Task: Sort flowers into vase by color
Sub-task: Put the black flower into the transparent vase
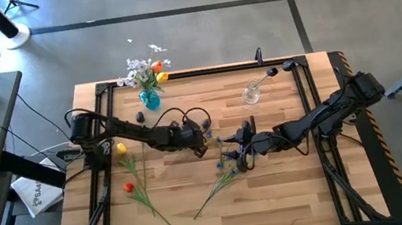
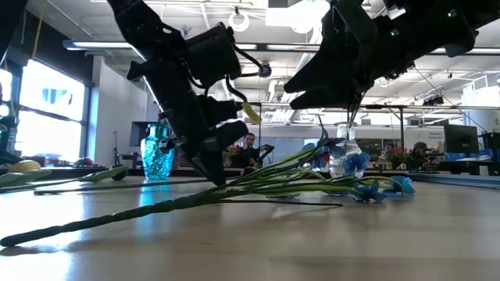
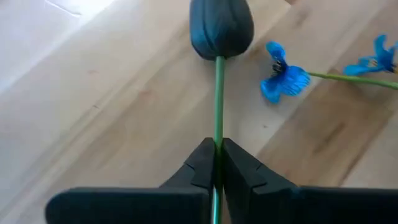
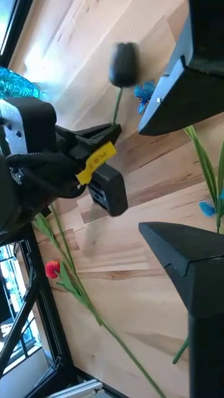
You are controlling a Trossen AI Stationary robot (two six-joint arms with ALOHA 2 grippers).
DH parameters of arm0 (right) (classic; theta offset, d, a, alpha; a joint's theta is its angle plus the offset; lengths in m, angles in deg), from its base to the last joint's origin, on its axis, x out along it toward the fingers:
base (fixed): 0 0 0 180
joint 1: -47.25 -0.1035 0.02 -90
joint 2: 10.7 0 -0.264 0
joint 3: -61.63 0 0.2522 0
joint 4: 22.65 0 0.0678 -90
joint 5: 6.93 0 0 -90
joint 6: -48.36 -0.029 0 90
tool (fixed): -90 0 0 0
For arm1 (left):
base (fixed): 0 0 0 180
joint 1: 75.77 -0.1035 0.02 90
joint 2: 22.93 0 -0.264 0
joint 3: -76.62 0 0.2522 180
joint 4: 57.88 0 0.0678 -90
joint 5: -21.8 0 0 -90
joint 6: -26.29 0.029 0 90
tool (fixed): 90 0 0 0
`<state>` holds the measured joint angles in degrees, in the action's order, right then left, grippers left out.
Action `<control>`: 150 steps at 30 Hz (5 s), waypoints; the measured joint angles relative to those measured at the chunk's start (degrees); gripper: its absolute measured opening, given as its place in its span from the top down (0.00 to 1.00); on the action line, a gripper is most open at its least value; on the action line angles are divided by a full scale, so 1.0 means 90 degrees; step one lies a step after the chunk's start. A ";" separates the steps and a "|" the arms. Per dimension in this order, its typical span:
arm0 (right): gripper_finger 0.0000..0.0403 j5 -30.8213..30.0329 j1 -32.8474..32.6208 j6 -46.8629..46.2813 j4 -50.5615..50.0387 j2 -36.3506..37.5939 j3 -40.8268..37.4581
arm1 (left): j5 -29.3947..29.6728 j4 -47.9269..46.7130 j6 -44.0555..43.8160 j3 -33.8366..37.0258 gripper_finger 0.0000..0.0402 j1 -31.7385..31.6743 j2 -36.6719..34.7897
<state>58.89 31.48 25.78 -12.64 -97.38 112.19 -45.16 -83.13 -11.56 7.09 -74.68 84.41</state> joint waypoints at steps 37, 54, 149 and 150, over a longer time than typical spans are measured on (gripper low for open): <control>0.46 -0.1421 -0.0896 0.4069 0.5499 -0.0947 -0.0017 | 0.2185 0.5804 0.5892 0.1123 1.00 0.2263 -0.1759; 0.89 -0.0163 -0.0328 0.3381 0.5629 -0.0945 -0.0015 | 0.2165 0.5787 0.5808 0.1122 1.00 0.2258 -0.1759; 0.42 -0.3099 0.1661 0.1732 -0.5308 0.3871 0.2484 | 0.2787 0.3910 0.4798 0.1115 0.63 0.2258 -0.1755; 0.42 -0.3067 0.1730 0.1630 -0.5437 0.3908 0.2484 | 0.2787 0.3910 0.4773 0.1115 0.63 0.2258 -0.1757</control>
<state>31.28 47.05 40.44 -61.57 -62.20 134.55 -20.08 -47.94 31.39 17.12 -54.36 68.60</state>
